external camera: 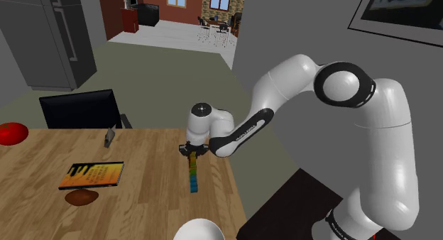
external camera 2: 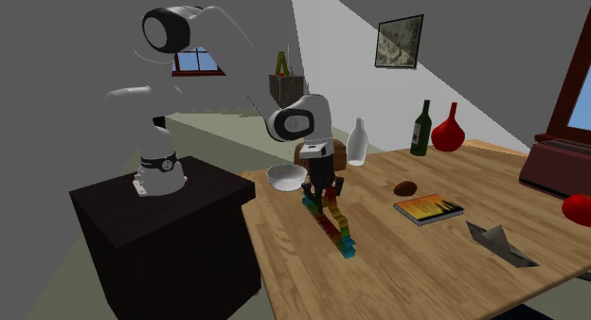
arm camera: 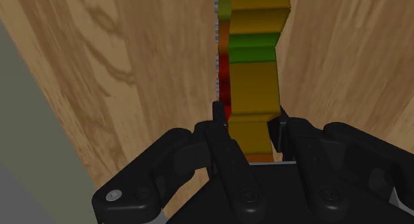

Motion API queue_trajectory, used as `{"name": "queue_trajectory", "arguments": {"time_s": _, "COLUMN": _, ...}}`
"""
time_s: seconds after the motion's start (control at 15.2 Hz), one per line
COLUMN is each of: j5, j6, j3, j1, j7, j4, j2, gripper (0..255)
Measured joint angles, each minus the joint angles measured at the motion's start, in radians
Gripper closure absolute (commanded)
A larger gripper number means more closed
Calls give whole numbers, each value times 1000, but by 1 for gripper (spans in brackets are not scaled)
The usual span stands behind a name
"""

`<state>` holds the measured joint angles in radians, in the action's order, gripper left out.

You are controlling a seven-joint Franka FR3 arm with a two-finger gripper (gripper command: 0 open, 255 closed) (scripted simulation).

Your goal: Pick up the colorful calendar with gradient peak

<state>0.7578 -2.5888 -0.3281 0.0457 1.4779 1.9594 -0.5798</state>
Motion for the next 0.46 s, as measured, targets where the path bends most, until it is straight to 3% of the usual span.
{"name": "queue_trajectory", "arguments": {"time_s": 0.46, "j5": -59, "j6": 49, "j3": -41, "j1": -30, "j7": -54, "j4": 12, "j2": 67, "gripper": 255}}
